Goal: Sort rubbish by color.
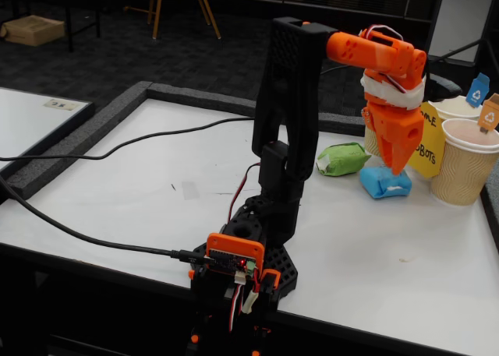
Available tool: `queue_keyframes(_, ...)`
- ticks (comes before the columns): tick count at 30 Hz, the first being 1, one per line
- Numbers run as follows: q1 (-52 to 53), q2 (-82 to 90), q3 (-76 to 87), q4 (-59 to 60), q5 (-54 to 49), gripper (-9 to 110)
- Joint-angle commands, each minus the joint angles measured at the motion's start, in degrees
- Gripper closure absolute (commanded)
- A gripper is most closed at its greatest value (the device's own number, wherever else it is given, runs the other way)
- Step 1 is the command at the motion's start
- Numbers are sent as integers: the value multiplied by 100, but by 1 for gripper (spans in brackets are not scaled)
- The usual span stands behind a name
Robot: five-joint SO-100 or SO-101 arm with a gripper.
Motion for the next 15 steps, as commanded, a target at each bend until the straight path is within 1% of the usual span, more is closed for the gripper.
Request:
queue_keyframes(1, 114, 694, -756, 167, -35, 101)
queue_keyframes(3, 114, 686, -756, 114, -35, 100)
queue_keyframes(6, 114, 650, -729, -255, -35, 101)
queue_keyframes(15, 114, 149, -642, -1846, -35, 101)
